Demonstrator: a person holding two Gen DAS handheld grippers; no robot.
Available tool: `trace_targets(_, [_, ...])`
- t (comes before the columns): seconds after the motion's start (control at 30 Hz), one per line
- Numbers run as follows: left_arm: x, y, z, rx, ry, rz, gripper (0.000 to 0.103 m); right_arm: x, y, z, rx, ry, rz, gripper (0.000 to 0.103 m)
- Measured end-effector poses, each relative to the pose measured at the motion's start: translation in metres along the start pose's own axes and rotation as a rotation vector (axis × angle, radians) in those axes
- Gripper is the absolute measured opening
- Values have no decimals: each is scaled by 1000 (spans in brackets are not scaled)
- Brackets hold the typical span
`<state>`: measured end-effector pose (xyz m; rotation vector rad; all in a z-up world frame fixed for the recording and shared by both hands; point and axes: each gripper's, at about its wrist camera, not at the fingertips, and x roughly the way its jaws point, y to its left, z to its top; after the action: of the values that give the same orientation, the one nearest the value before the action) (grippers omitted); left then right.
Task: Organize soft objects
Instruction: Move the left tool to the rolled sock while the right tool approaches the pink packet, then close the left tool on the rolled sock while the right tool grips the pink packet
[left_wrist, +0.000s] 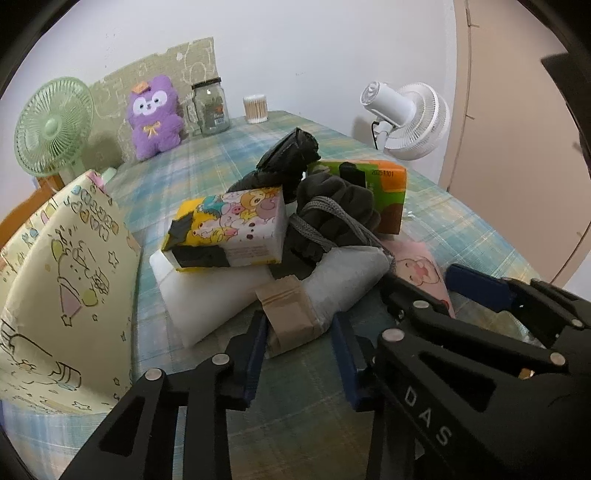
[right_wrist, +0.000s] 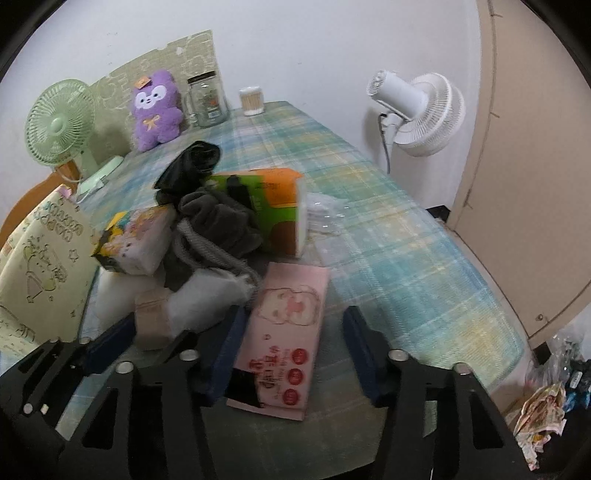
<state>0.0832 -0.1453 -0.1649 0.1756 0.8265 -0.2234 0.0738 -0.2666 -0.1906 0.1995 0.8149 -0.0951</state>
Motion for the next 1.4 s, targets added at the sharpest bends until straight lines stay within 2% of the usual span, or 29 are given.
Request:
trace_targets(0.23, [-3, 2, -1, -8, 8, -20, 22, -2, 3, -1, 7, 4, 6, 42])
trace_targets(0.7, [-25, 10, -1, -42, -44, -43, 20, -31, 14, 0, -2, -52, -5, 42])
trace_targets(1.4, [-71, 31, 16, -93, -166, -6, 20, -78, 36, 26, -39, -170, 12, 42])
